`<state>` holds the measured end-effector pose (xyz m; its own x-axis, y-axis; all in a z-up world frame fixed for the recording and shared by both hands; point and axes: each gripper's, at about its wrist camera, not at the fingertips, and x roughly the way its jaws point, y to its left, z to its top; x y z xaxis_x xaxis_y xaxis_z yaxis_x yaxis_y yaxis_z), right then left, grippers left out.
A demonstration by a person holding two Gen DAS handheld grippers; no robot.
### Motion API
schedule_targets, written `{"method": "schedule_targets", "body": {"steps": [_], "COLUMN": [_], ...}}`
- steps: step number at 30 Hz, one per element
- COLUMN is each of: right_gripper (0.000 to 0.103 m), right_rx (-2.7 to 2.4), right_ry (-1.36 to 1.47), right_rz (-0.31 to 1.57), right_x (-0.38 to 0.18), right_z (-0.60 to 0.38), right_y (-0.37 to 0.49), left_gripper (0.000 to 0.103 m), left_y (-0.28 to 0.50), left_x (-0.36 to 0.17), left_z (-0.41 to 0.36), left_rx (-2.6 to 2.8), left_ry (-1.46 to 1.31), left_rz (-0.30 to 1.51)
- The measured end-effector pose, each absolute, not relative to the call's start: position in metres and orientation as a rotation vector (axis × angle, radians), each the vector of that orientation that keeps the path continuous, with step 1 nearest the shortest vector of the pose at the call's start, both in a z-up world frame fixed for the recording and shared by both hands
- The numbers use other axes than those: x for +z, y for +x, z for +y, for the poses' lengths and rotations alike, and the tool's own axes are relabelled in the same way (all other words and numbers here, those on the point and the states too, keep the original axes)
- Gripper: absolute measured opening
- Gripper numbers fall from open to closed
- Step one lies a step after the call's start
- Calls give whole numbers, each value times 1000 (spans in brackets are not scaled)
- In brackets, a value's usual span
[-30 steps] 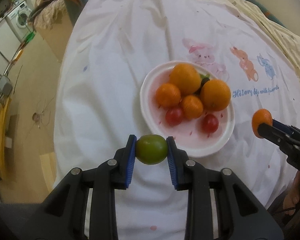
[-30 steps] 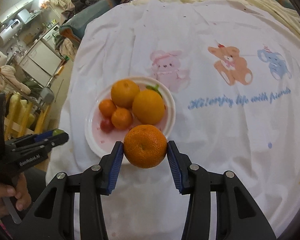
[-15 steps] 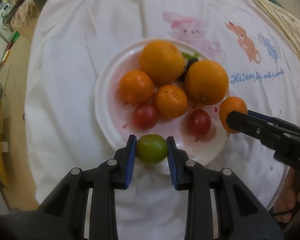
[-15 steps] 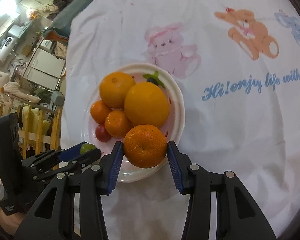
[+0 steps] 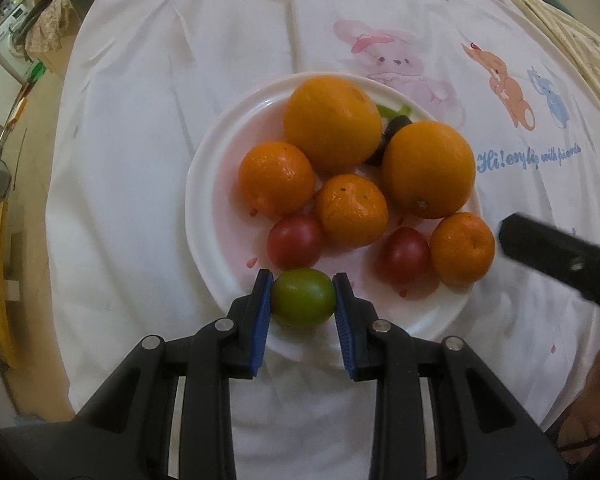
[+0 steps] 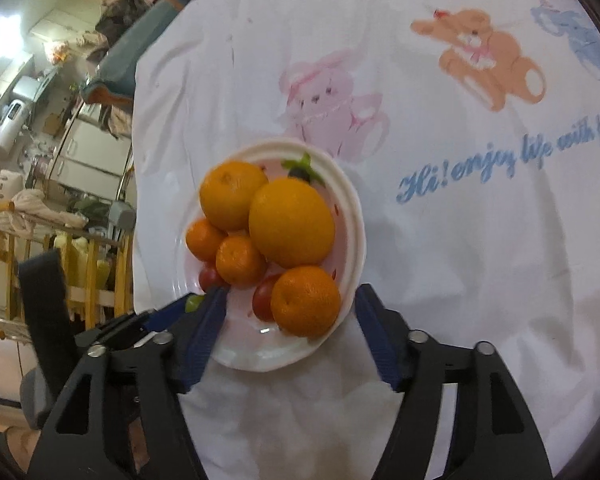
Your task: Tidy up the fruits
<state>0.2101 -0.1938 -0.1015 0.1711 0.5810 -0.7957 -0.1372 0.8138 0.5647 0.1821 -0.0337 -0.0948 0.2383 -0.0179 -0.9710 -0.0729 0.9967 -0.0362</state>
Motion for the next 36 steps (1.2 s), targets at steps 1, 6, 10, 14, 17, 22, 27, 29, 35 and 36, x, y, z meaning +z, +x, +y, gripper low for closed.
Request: {"method": "schedule_targets", "body": {"steps": [1, 6, 10, 14, 17, 22, 27, 29, 35, 36], "right_gripper": [70, 71, 71, 71, 72, 72, 72, 73, 89, 91], "right_rx": [528, 488, 466, 467, 472, 474, 470, 470, 473, 474], "right_ry": [422, 460, 477, 471, 460, 455, 446, 426, 355, 339], "right_rz": [1303, 1303, 1304, 1299, 1295, 1284, 1262, 1246, 1162, 1143], "right_x": [-100, -100, -100, -99, -97, -94, -85, -79, -54, -49], "right_z": [-197, -208, -213, -213, -211, -213, -219, -219, -217, -216], "right_y": [210, 212, 215, 215, 214, 213, 206, 202, 183, 178], "left_gripper": [26, 26, 26, 27, 43, 81, 81, 81, 81, 81], "left_y": [182, 182, 183, 181, 183, 181, 171, 165, 153, 151], "left_x": [-95, -96, -96, -96, -97, -85, -67, -57, -27, -23], "left_z": [-33, -35, -38, -38, -40, -41, -38, -37, -23, -21], "left_rx": [37, 30, 29, 20, 28, 35, 56, 60, 50, 48], "left_ry": [-85, -70, -49, -45, -19, -17, -1, 14, -48, -60], "left_rz": [1329, 1323, 1318, 1321, 1321, 1264, 1188, 1143, 1064, 1059]}}
